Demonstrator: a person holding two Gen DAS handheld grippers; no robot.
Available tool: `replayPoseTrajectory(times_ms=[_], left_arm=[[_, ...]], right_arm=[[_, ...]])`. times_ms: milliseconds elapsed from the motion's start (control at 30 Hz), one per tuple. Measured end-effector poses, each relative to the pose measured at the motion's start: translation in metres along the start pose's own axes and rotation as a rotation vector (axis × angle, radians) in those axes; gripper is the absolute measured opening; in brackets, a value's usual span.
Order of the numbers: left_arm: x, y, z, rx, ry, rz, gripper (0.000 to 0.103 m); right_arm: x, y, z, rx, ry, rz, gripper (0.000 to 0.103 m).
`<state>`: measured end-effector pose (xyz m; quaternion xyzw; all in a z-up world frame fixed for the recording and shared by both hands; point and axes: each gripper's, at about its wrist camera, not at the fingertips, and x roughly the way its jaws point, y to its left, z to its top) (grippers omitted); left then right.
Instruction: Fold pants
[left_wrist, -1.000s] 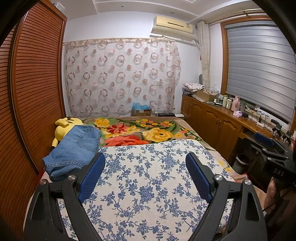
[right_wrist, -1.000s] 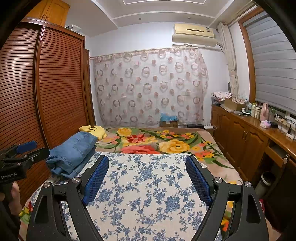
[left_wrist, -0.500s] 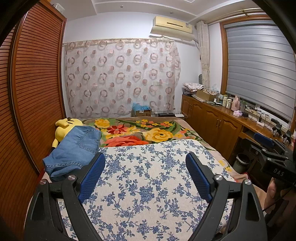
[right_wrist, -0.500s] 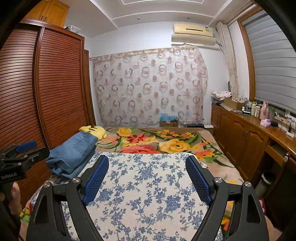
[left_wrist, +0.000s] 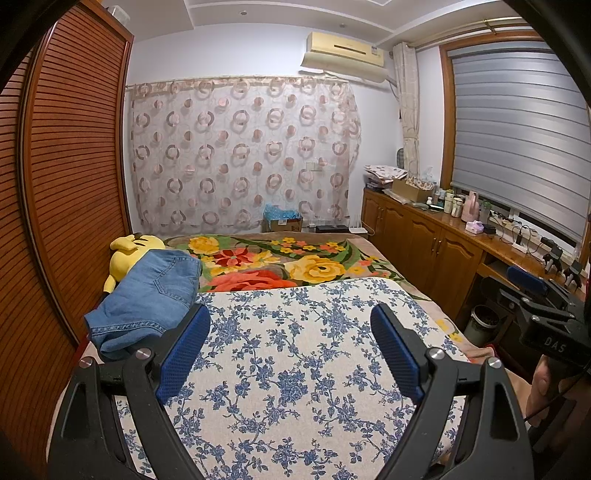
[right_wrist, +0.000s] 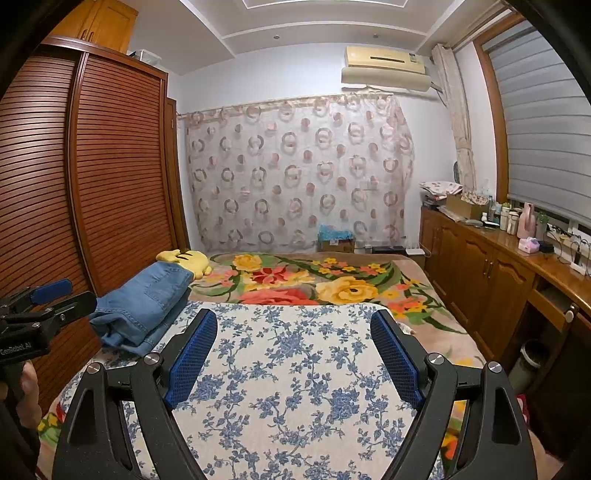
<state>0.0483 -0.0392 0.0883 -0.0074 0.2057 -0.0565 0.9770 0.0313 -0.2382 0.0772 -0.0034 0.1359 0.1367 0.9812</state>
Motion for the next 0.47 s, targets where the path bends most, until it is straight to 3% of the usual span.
replayPoseTrajectory(times_ms=[467], left_arm=[[-0.0002, -0.0010, -0.0008, 0.001, 0.001, 0.000, 0.089]], right_arm=[[0.0001, 0.0009, 0.0000, 0.005, 0.000, 0.001, 0.086]])
